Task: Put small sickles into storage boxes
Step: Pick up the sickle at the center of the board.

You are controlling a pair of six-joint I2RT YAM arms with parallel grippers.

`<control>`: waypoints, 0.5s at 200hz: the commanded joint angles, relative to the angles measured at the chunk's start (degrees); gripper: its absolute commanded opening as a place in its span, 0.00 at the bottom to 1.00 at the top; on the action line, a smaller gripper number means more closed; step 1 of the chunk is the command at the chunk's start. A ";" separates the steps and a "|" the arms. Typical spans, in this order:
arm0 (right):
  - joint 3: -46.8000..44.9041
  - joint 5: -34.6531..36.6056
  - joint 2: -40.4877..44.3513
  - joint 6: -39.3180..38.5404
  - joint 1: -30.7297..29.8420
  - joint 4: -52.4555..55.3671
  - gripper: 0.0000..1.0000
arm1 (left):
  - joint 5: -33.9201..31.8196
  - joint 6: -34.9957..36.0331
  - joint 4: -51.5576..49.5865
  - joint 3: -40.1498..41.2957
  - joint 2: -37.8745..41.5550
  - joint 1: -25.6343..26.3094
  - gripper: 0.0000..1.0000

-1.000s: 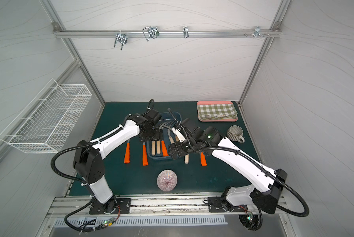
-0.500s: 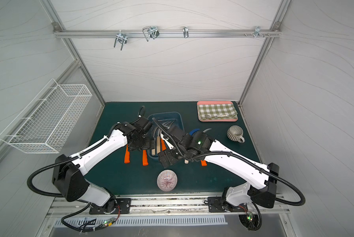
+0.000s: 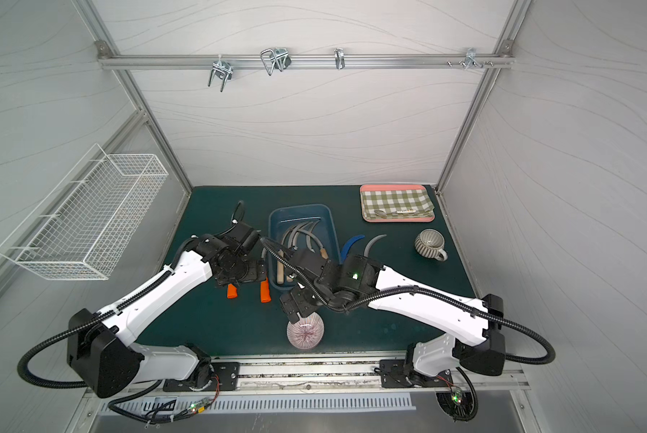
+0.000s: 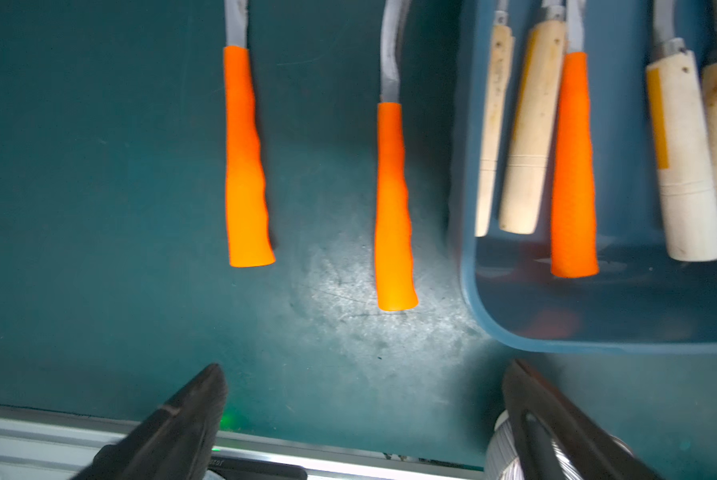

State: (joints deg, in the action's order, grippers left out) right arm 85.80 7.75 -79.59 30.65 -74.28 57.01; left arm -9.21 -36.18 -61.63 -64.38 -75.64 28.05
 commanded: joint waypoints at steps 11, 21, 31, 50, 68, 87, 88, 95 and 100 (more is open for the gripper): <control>2.87 2.77 0.04 1.56 -1.57 0.12 0.99 | -0.91 1.69 -0.39 1.75 2.40 -3.61 0.99; 3.38 2.89 -0.02 1.32 -1.88 0.16 0.99 | -0.94 2.14 0.00 2.46 2.87 -4.57 0.99; 4.05 3.04 -0.08 1.10 -2.07 0.20 0.99 | -0.89 2.49 0.48 3.12 3.12 -5.59 0.99; 5.98 3.41 -0.65 0.45 -2.23 1.08 0.99 | -0.10 2.69 1.70 4.90 3.27 -7.55 0.99; 8.19 3.33 -1.44 -0.39 -2.19 2.10 0.99 | 0.54 2.87 3.06 6.33 3.18 -9.26 0.99; 9.87 3.27 -2.27 -1.53 -2.19 3.00 0.99 | 0.93 3.13 4.69 7.57 2.54 -10.84 0.98; 9.93 3.26 -2.30 -1.53 -2.19 3.01 0.99 | 0.94 3.14 4.77 7.58 2.53 -10.88 0.98; 10.25 3.24 -2.56 -1.86 -2.18 3.23 0.99 | 1.05 3.22 5.23 7.90 2.10 -11.42 0.97; 10.41 3.28 -2.71 -1.98 -2.23 3.35 0.99 | 1.16 3.27 5.61 8.07 1.80 -11.75 0.96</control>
State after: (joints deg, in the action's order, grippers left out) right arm 94.41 10.22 -80.97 29.93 -76.05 57.56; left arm -8.36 -33.61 -58.83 -56.66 -73.23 17.96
